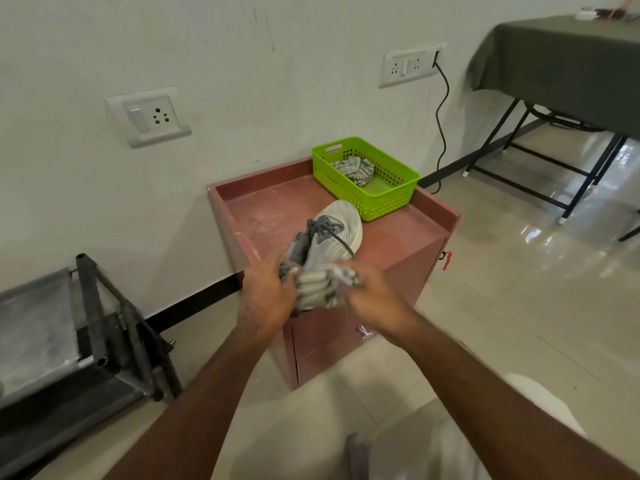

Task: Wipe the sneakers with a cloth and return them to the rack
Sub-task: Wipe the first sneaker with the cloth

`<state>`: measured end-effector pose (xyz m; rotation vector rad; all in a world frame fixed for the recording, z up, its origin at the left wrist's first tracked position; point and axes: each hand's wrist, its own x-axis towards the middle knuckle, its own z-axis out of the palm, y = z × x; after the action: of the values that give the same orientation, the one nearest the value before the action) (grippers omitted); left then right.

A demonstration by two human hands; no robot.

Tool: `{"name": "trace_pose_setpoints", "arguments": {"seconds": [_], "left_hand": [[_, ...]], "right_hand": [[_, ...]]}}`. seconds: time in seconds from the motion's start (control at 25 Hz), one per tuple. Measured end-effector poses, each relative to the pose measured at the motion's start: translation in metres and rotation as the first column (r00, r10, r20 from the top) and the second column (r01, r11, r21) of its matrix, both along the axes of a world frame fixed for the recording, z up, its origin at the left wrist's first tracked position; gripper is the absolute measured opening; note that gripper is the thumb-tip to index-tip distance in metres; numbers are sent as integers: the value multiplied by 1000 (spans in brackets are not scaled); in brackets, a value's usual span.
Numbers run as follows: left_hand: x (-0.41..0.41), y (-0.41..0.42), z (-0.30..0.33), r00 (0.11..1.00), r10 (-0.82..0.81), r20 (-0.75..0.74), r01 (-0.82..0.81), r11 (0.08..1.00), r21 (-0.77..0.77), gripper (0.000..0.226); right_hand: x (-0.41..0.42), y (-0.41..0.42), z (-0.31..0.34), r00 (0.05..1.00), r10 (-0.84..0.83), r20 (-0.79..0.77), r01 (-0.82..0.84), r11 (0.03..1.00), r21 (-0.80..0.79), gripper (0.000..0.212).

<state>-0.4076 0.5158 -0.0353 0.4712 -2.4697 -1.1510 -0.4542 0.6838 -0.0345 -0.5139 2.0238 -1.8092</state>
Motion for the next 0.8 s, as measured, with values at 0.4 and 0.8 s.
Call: {"name": "trace_pose_setpoints", "arguments": {"seconds": [0.4, 0.8], "left_hand": [[0, 3, -3, 1000, -3, 6, 4, 999, -32, 6], [9, 3, 3, 998, -58, 8, 58, 998, -15, 11]], "right_hand": [[1, -19, -28, 874, 65, -481, 163, 894, 417, 56], [-38, 7, -11, 829, -235, -508, 484, 756, 440, 52]]}}
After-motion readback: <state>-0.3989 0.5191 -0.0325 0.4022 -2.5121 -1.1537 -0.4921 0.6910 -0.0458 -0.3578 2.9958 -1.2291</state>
